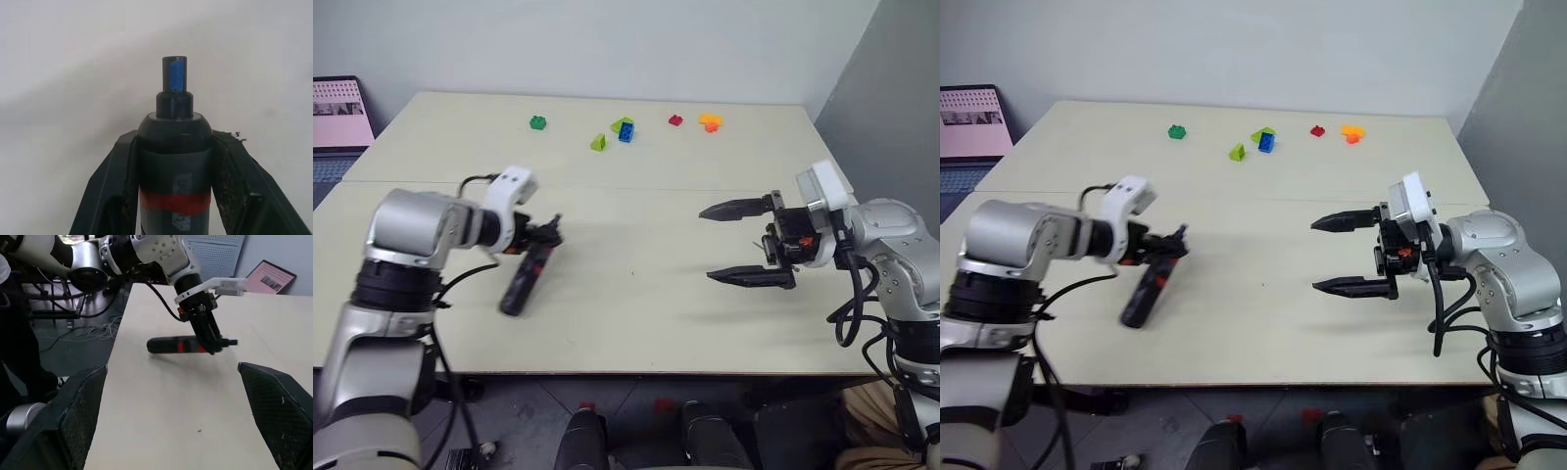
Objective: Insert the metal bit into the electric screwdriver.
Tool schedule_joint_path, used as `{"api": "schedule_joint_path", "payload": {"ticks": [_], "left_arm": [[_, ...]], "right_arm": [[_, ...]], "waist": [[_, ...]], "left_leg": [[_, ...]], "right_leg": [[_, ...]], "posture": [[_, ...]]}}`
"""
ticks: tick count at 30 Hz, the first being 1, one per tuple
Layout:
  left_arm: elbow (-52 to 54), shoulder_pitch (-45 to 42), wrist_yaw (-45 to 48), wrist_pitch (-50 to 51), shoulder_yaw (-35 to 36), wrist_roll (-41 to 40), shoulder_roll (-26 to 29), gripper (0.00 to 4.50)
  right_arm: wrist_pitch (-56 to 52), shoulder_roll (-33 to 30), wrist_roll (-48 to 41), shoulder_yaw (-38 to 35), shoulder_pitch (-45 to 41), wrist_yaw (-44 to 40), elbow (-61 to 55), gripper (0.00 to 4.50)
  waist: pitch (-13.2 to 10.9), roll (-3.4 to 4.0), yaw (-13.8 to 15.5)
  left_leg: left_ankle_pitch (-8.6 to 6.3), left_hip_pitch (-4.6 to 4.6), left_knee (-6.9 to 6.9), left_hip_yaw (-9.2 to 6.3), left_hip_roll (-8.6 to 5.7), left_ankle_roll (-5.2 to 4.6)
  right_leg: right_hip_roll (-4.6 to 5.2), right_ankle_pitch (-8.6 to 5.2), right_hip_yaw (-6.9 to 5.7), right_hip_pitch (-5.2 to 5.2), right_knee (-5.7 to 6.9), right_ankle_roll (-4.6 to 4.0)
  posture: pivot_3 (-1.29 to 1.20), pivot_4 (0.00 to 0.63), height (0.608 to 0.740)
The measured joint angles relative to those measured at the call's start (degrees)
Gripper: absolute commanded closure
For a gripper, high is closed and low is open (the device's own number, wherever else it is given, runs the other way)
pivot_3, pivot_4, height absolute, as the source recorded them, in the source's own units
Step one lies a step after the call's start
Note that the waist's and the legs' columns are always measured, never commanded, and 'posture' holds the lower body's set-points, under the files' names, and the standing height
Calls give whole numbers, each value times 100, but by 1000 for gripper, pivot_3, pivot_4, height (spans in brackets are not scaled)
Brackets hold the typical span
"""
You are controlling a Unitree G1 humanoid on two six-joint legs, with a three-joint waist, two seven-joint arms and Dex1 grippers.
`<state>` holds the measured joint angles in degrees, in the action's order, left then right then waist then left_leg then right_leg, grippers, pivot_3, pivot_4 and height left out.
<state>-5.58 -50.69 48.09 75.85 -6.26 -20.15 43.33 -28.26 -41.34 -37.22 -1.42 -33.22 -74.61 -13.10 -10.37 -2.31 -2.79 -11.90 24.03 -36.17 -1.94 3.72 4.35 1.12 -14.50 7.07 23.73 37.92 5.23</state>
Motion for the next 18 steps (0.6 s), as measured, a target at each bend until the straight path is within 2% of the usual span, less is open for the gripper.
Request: {"api": "schedule_joint_path", "payload": {"ticks": [8,12,18], "left_arm": [[79,-207,-388,-1157,253,-214,-1405,2846],[28,-7,-683,-2326,438,-252,-2455,2846],[-493,115,-1054,-3888,410,76,-3158,2846]], "right_arm": [[-405,-259,-356,-688,639,744,-770,0],[-644,-237,-513,-1012,1039,1454,-1245,0],[-815,-239,-696,-1336,1435,2077,-1707,0]], "waist": [[-1,1,-36],[-1,1,-9],[0,1,-16]], "left_leg": [[0,-4,3,-5,-1,-1],[0,-3,-2,-4,-4,0],[0,-16,-2,-4,-5,-1]], "right_leg": [[-1,9,-1,-2,0,-15],[2,11,1,-11,-8,-14],[1,8,4,-25,-16,-2]], "posture": [[0,150,740],[0,150,740],[0,150,740]]}}
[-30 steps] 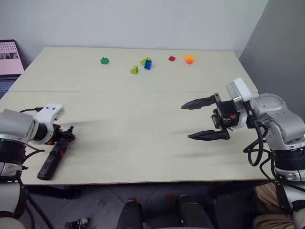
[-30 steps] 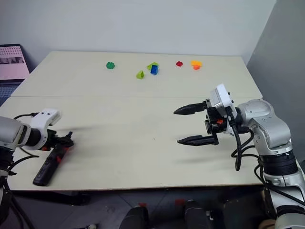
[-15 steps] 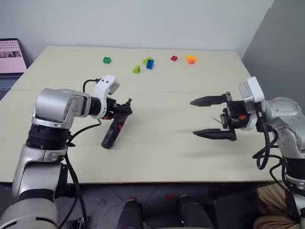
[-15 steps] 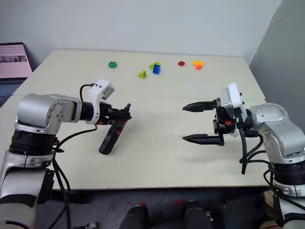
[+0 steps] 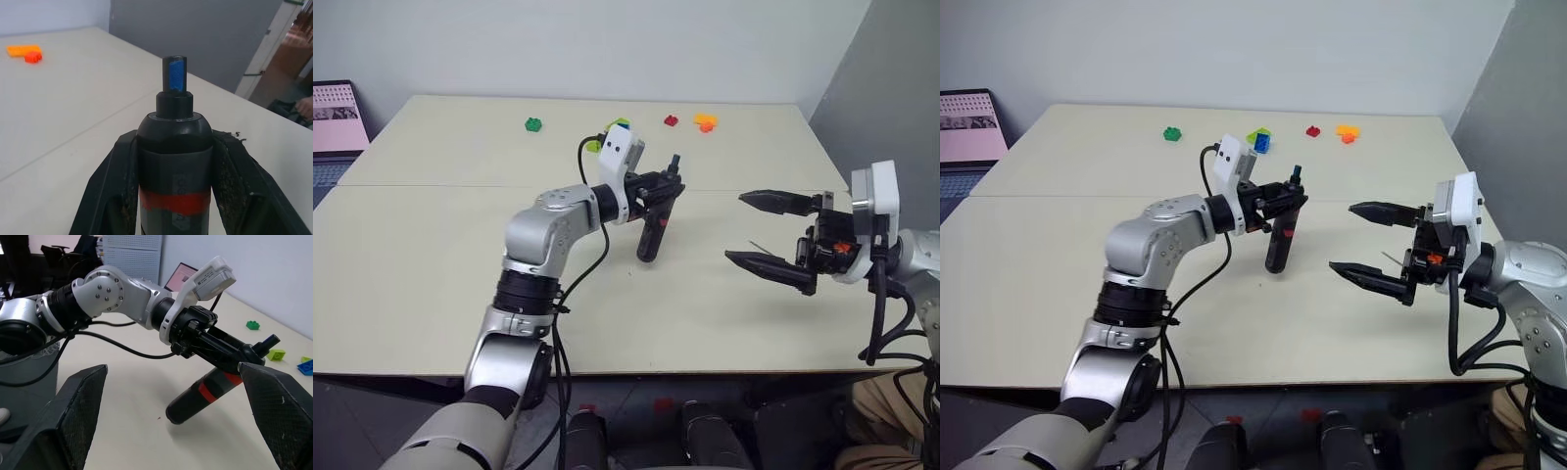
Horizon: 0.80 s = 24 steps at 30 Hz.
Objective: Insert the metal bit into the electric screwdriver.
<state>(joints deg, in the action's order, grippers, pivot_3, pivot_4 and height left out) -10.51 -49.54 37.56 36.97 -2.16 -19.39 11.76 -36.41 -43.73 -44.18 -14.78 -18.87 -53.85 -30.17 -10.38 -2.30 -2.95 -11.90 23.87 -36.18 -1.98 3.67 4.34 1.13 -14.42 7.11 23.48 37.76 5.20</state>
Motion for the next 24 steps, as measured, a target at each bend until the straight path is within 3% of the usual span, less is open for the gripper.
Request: {"api": "schedule_joint_path", "payload": {"ticks": [4,11,18,24], "left_arm": [[-616,304,-87,-1678,-272,482,-486,2846],[-1265,621,-251,-3062,-411,829,-843,2846],[-1127,932,-131,-3504,-439,898,-747,2846],[-349,1367,83,-3143,-420,718,-342,2846]], "right_arm": [[-36,57,32,-18,128,572,-232,0],[-163,112,76,49,296,1090,-426,0],[-166,44,83,120,491,1107,-498,0],[-159,-115,145,238,616,992,-494,0]], "waist": [[1,0,25],[1,0,35],[3,3,12],[6,5,-33]], "left_leg": [[0,0,0,1,-3,0],[0,2,1,1,-3,0],[0,-13,1,1,-2,0],[1,-23,1,1,-1,-2]], "right_leg": [[1,2,3,-5,-8,-2],[1,-1,3,-6,-13,6],[0,-7,4,-17,-11,16],[0,-11,6,-24,-9,8]], "posture": [[0,150,740],[0,150,740],[0,150,740],[0,150,740]]}}
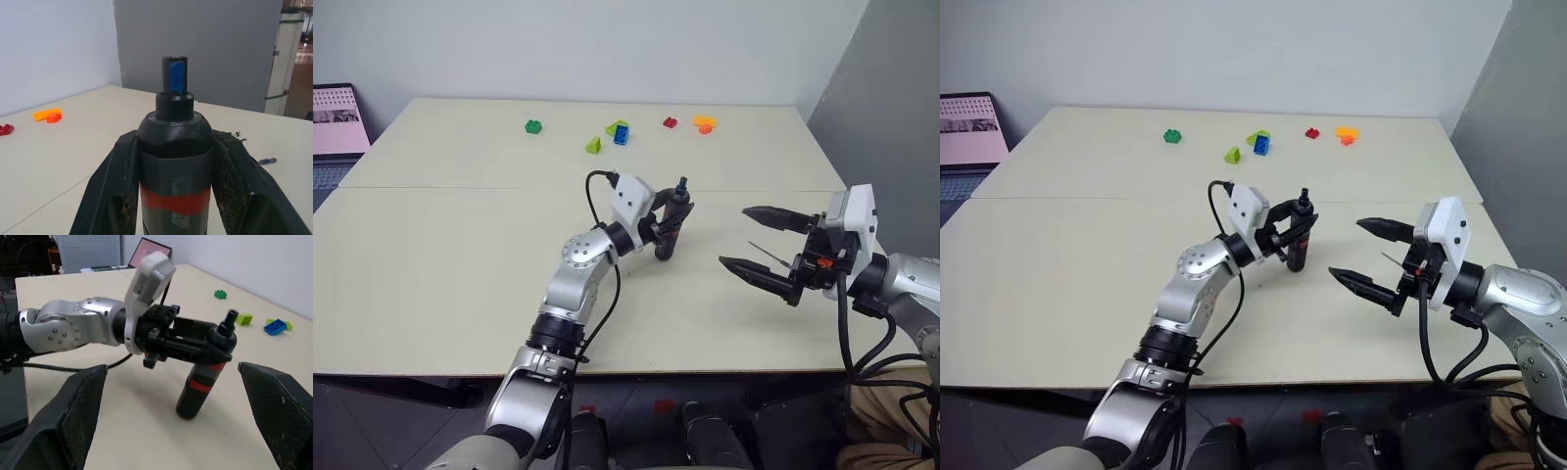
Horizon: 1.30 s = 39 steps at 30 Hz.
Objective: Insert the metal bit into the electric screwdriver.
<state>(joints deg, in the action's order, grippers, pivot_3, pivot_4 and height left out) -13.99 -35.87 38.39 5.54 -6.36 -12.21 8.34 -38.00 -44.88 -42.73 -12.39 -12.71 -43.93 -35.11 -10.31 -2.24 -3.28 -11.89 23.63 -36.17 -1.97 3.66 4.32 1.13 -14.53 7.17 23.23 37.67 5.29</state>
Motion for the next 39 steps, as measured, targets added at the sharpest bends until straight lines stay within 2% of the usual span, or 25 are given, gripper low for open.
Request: {"api": "schedule_joint_path", "payload": {"ticks": [8,13,16,18,20,24,29,32,39], "left_arm": [[525,266,-20,420,56,-203,264,2846],[550,269,-144,443,39,-198,200,2846],[549,272,-225,435,-9,-149,141,2847],[544,269,-270,413,-19,-127,129,2847],[553,268,-277,400,-58,-91,89,2847],[513,192,-294,378,-108,-11,25,2847],[473,174,-303,285,-138,49,-42,2847],[471,179,-331,244,-176,87,-89,2847],[435,181,-381,159,-190,89,-107,2848]], "right_arm": [[101,-174,151,43,13,-246,244,0],[113,-641,561,306,-231,-506,771,0],[-95,-1248,1259,928,-912,-575,1623,0],[-337,-1478,1740,1458,-1617,-724,2435,0],[-409,-1532,1970,1671,-1884,-842,2753,0],[-539,-1410,2697,2704,-3029,-1409,4100,0],[-573,-792,3434,3574,-3977,-1986,5676,0],[-444,-296,3879,3894,-4402,-2131,6727,0],[96,269,4598,4144,-4816,-2363,8265,0]], "waist": [[1,-2,-3],[1,-2,1],[2,1,-8],[3,1,-15],[3,1,-1],[3,5,-10],[6,14,-7],[7,16,-5],[6,20,8]], "left_leg": [[3,-11,0,1,-1,-5],[4,-13,-1,4,-2,-6],[4,-17,0,15,-2,-6],[4,-19,1,18,-2,-6],[4,-19,8,18,0,-7],[4,-15,12,24,0,-7],[4,-2,14,25,1,-7],[4,8,14,24,1,-7],[4,17,14,20,1,-6]], "right_leg": [[0,-6,2,-7,0,-17],[0,-6,5,-7,0,-18],[3,-4,13,-4,-3,-22],[2,-4,15,-3,-3,-23],[1,-6,13,-2,-6,-25],[2,-5,16,-1,-17,-23],[3,10,15,-2,-45,0],[4,24,10,0,-53,0],[6,31,5,2,-59,-1]], "posture": [[0,150,740],[0,150,740],[0,150,740],[0,150,740],[0,150,740],[0,150,740],[0,150,740],[0,150,740],[0,150,740]]}}
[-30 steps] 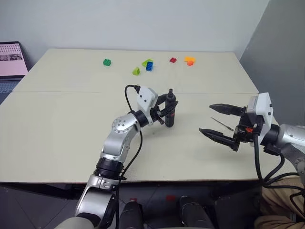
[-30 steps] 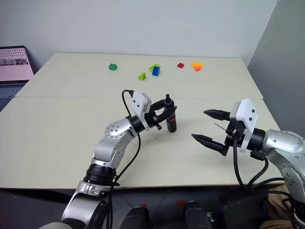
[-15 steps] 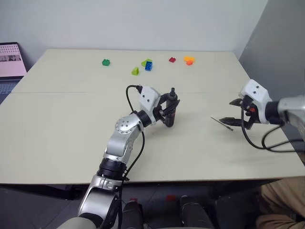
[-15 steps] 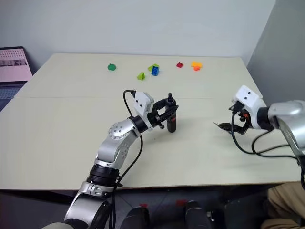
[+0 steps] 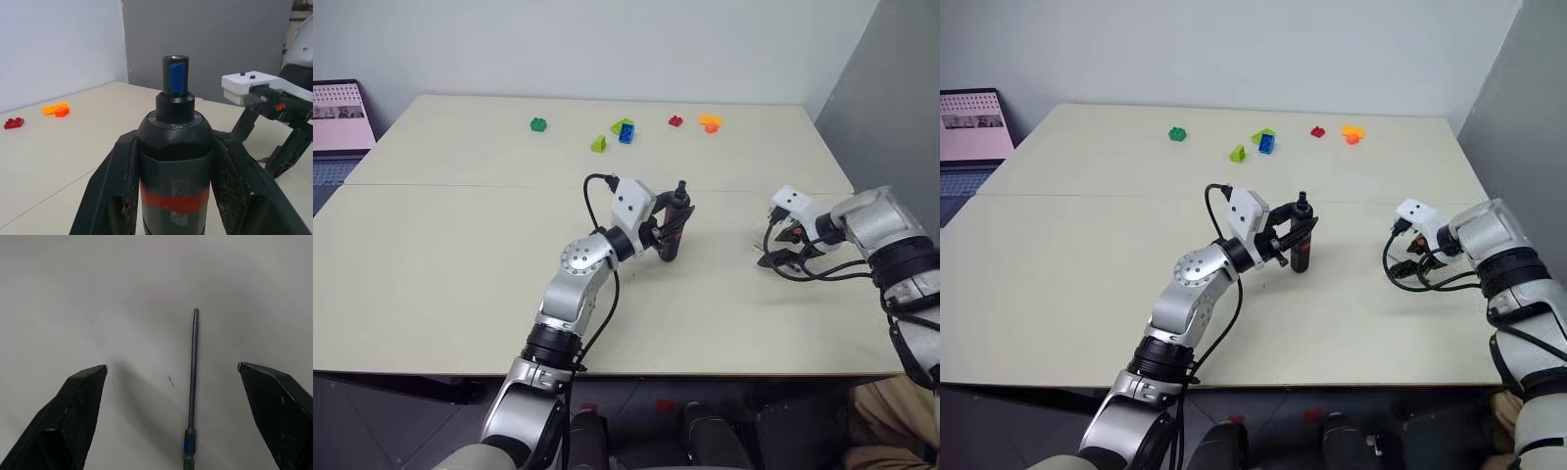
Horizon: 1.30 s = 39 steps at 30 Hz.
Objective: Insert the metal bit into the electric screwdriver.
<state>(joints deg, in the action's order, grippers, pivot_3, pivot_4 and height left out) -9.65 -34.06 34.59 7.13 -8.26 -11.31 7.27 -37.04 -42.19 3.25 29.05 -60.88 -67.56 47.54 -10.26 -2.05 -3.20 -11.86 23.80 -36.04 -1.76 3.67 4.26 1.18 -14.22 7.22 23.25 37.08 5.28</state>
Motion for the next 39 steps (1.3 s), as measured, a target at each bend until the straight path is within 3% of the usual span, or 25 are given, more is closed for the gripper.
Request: {"api": "schedule_joint_path", "payload": {"ticks": [3,10,19,21,22,29,33,39], "left_arm": [[-7,2,-20,-7,3,8,6,2848],[-11,8,-40,-8,7,16,-3,2848],[5,42,-137,-7,15,14,-29,2848],[7,50,-145,-8,22,15,-23,2848],[7,50,-145,-8,23,15,-21,2848],[30,72,-163,-5,24,25,-2,2848],[154,96,-202,85,23,29,14,2848],[529,125,-393,598,34,-51,-51,2848]], "right_arm": [[235,188,258,35,-200,-39,600,0],[683,378,723,10,-590,-247,1563,1748],[799,533,969,-275,-747,-191,2030,3661],[787,581,1008,-333,-758,-213,2040,4360],[786,587,1013,-335,-760,-215,2040,4490],[655,662,1013,-566,-764,-204,2039,4500],[440,724,665,-1119,-761,-84,1899,4500],[-370,698,-175,-2252,-389,309,315,4500]], "waist": [[1,2,-12],[3,6,-15],[5,9,-23],[5,9,-26],[5,10,-27],[6,11,-38],[0,21,-61],[-7,33,-50]], "left_leg": [[0,-2,-1,-1,0,0],[1,-2,-3,0,0,0],[1,-3,-3,-1,0,1],[1,-4,-3,-1,0,1],[1,-4,-3,-1,0,1],[1,-5,-4,-1,0,1],[1,-3,-3,-1,-1,1],[0,10,0,-8,-1,0]], "right_leg": [[-1,2,0,0,3,6],[-1,5,1,-1,2,12],[-1,5,1,-2,4,13],[-1,5,1,-3,4,15],[-1,5,1,-3,4,15],[-2,7,1,-3,4,16],[-1,8,4,-3,4,16],[-1,8,-1,3,-1,16]], "posture": [[0,150,740],[0,150,740],[0,150,740],[0,150,740],[0,150,740],[0,150,740],[0,150,740],[0,150,740]]}}
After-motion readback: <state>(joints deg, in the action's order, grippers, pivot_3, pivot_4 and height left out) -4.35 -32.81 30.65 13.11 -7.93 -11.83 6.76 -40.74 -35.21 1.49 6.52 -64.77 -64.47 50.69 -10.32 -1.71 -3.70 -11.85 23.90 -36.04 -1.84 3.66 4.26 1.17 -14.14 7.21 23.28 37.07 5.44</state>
